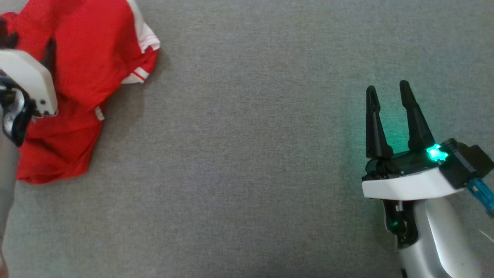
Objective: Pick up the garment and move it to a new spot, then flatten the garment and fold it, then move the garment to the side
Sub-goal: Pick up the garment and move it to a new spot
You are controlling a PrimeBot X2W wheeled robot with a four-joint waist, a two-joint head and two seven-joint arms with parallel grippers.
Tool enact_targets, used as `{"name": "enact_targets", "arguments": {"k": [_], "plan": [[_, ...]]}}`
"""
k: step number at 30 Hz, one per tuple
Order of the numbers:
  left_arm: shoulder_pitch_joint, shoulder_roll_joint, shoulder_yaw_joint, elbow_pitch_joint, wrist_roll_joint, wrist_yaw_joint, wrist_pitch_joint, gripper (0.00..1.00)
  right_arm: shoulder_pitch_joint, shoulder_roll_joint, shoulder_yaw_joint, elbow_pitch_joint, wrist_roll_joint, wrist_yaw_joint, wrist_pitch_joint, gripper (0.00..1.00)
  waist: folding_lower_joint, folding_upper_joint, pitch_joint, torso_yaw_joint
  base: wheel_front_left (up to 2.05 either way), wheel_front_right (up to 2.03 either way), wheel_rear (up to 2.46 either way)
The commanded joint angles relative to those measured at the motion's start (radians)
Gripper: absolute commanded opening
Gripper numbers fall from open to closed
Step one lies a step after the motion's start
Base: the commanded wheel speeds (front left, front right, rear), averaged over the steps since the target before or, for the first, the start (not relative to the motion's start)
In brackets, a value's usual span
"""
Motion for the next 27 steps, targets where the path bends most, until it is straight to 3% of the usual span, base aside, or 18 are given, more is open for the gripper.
{"name": "enact_targets", "arguments": {"k": [1,2,3,11,16,19,24,27], "plan": [[-0.042,0.060,0.009,0.000,-0.026,0.002,0.007,0.83,-0.013,-0.002,0.021,-0.036,-0.005,-0.001,-0.009,1.00,-0.0002,0.0000,0.009,-0.010,0.00,0.00,0.00],[-0.044,0.061,-0.004,0.009,-0.041,0.002,0.006,0.23,-0.012,-0.002,0.020,-0.036,-0.005,-0.001,-0.009,1.00,-0.0002,0.0000,0.009,-0.010,0.00,0.00,0.00],[-0.047,0.062,-0.015,0.014,-0.054,0.002,-0.002,0.00,-0.012,-0.002,0.019,-0.036,-0.005,-0.001,-0.009,1.00,-0.0002,0.0000,0.007,-0.010,0.00,0.00,0.00],[-0.102,0.083,-0.019,0.051,-0.080,0.002,-0.190,0.00,-0.007,-0.002,0.015,-0.008,0.012,-0.001,-0.009,1.00,-0.0002,0.0000,-0.043,-0.007,0.00,0.00,0.00],[-0.150,0.063,0.027,0.046,-0.125,0.002,-0.319,0.00,0.003,-0.002,0.029,0.011,0.036,-0.001,-0.009,1.00,-0.0002,0.0000,-0.103,-0.003,0.00,0.00,0.00],[-0.163,0.045,0.061,-0.006,-0.223,0.002,-0.339,0.00,0.013,-0.002,0.035,0.024,0.074,-0.001,-0.009,1.00,-0.0002,0.0000,-0.139,-0.001,0.00,0.00,0.00],[-0.147,0.056,0.081,-0.137,-0.261,0.003,-0.376,0.00,0.035,-0.002,0.043,0.034,0.099,-0.001,-0.009,1.00,-0.0002,0.0000,-0.197,-0.001,0.00,0.00,0.00],[-0.106,0.052,0.080,-0.219,-0.266,0.025,-0.369,0.00,0.043,-0.002,0.052,0.035,0.111,-0.001,-0.009,1.00,-0.0002,0.0000,-0.226,-0.013,0.00,0.00,0.00]]}}
